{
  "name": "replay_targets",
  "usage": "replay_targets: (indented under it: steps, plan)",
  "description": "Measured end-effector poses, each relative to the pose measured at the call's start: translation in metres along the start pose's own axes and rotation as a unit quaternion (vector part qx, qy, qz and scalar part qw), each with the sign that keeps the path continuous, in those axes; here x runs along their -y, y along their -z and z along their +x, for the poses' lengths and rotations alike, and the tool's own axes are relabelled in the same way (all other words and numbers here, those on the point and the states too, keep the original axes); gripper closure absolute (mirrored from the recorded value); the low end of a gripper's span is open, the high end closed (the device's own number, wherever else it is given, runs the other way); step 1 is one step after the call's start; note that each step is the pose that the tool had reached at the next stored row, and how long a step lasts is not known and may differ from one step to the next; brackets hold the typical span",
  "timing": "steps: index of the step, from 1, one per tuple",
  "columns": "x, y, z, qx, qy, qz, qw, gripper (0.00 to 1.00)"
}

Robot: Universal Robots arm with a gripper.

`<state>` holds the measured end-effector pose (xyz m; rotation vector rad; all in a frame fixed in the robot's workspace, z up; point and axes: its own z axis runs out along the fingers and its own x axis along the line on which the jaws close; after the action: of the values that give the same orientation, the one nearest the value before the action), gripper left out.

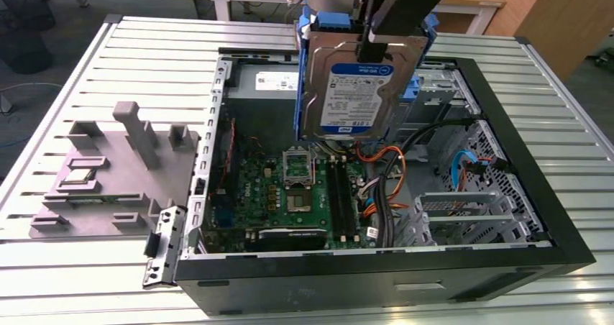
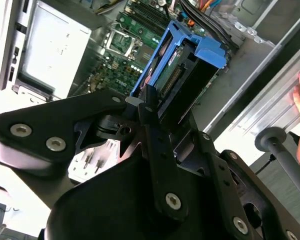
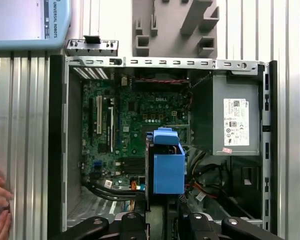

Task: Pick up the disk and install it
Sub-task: 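Insert the disk into the insertion slot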

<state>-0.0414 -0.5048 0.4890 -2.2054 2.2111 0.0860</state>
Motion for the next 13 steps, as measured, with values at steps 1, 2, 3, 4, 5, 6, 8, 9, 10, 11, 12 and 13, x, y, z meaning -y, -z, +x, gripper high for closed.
replay_targets:
  steps: [1, 2, 3, 4, 5, 6, 8, 9, 10, 11, 12, 13]
  plan:
    - [0.0003, 0.0001, 0.0031, 0.0000, 0.000, 0.0000, 1.0000, 0.65]
    - [0.0006, 0.0003, 0.0060, -0.0001, 0.000, 0.0000, 1.0000, 0.65]
    - [0.0008, 0.0004, 0.0089, -0.0001, 0.000, 0.0000, 1.0000, 0.65]
    - [0.0010, 0.0004, 0.0118, 0.0000, 0.000, 0.0000, 1.0000, 0.65]
    - [0.0011, 0.0005, 0.0147, 0.0000, 0.000, 0.0000, 1.0000, 0.65]
    - [0.0013, 0.0007, 0.0177, -0.0001, 0.000, 0.0000, 1.0000, 0.65]
    - [0.0015, 0.0010, 0.0239, -0.0001, 0.000, 0.0000, 1.0000, 0.65]
    - [0.0017, 0.0010, 0.0272, 0.0000, 0.000, 0.0000, 1.0000, 0.65]
    - [0.0018, 0.0012, 0.0299, -0.0001, 0.000, 0.0000, 1.0000, 0.65]
    - [0.0020, 0.0013, 0.0325, -0.0001, 0.000, 0.0000, 1.0000, 0.65]
    - [0.0021, 0.0014, 0.0351, 0.0000, 0.000, 0.0000, 1.0000, 0.65]
    - [0.0022, 0.0015, 0.0374, 0.0000, 0.000, 0.0000, 1.0000, 0.65]
